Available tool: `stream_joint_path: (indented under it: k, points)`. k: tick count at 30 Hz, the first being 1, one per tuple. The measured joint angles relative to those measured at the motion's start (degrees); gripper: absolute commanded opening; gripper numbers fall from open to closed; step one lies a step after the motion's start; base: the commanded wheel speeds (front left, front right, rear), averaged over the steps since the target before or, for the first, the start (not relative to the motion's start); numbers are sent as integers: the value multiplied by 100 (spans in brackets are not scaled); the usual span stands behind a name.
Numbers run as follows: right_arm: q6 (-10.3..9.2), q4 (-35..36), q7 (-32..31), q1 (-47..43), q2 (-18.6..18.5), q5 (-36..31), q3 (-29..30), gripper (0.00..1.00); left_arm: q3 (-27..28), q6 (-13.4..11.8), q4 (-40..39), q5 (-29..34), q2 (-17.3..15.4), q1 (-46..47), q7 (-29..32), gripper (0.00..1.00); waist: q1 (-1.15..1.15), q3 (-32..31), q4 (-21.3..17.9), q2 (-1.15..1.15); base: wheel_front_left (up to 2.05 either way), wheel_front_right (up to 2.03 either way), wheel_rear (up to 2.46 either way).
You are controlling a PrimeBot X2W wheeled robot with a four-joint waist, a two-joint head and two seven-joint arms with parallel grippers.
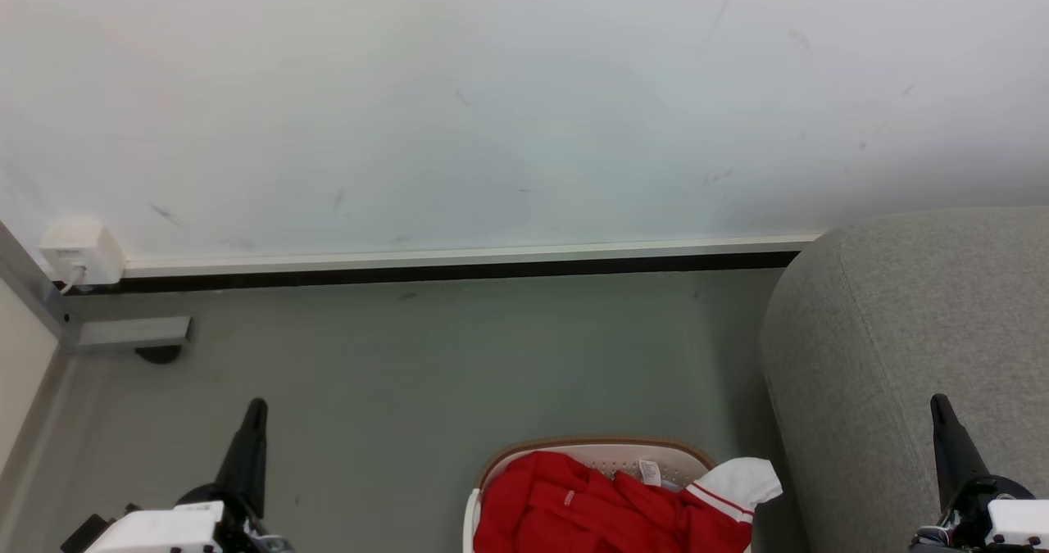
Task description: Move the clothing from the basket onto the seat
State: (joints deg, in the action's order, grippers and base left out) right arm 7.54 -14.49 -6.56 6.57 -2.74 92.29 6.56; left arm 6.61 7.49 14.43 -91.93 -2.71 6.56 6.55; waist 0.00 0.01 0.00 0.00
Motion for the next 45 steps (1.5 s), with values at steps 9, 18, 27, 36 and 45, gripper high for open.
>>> stream_joint_path:
  k: [9, 18, 27, 36, 45]
  points:
    - [0, 0, 0, 0, 0, 0, 0, 0, 0, -1, 0, 0, 0, 0, 0, 0, 0, 0, 0, 0, 0, 0, 0]
    - [0, -146, 38, -154, 68, -1, -38, 100, -33, -2, 156, 14, 45, -162, -37, 100, 0, 0, 0, 0, 0, 0, 0]
    - [0, -59, 288, -200, 67, -733, -158, 100, -167, -2, 138, 354, 47, -176, -289, 100, 0, 2, 0, 0, 0, 0, 0]
    - [1, 134, 521, -250, 63, -2172, -370, 100, -283, -105, -32, 1535, 46, -195, -519, 100, 0, 10, 19, 0, 0, 0, 0]
    - [0, 241, 725, -326, 60, -3172, -446, 100, -421, -224, -179, 2648, 45, -247, -724, 100, 0, 4, 43, 0, 0, 0, 0]
